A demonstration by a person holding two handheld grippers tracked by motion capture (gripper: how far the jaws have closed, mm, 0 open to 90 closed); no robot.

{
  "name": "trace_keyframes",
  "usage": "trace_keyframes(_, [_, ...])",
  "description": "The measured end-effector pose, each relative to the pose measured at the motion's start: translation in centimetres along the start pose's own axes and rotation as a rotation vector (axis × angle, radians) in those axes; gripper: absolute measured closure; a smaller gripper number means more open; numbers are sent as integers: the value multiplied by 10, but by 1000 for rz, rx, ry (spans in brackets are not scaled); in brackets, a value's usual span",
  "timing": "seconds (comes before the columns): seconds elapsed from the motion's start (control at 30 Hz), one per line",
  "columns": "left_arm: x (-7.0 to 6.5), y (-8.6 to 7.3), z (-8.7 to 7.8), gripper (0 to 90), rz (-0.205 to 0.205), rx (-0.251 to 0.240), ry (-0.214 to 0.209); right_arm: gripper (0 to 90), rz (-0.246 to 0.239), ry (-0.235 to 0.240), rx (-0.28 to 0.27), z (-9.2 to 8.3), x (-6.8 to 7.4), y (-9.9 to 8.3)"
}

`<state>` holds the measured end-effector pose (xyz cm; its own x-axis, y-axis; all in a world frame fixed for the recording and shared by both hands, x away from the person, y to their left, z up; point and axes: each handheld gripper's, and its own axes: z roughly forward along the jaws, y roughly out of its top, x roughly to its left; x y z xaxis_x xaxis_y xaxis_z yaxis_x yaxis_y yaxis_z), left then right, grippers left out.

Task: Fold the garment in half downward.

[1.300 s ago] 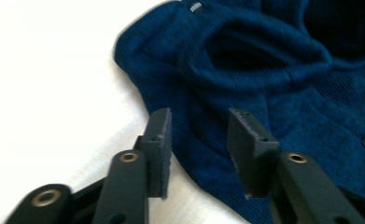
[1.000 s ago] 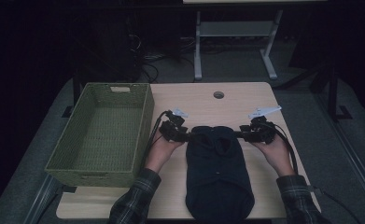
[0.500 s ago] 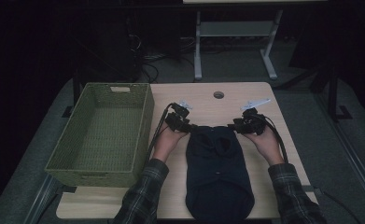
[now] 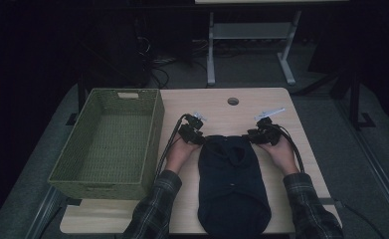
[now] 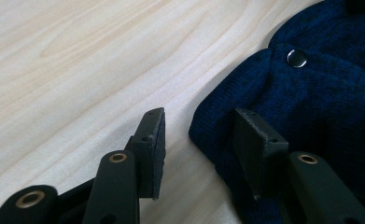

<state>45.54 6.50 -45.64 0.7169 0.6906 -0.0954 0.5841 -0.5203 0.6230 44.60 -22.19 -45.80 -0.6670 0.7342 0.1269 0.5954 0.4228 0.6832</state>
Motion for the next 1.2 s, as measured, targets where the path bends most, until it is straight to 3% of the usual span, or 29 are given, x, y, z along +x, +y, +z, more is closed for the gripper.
trace_keyframes(0.13, [2,-3,1,541,-10,-3,-16,590,-1,15,25,5,2,-2])
trace_keyframes(0.3, [5,-6,1,587,-23,-16,-52,621,38,38,32,7,0,-6])
trace_keyframes(0.63, [1,-6,1,791,3,-5,-86,782,63,75,35,9,4,-8])
trace_keyframes(0.83, [-1,-5,0,822,13,-3,-73,834,61,63,42,8,6,-6])
trace_keyframes(0.97, [2,-7,-2,825,-42,-27,-99,840,24,43,56,5,8,-3])
trace_keyframes(1.2, [1,-2,-14,826,-51,-71,-92,839,-2,9,33,-5,13,4])
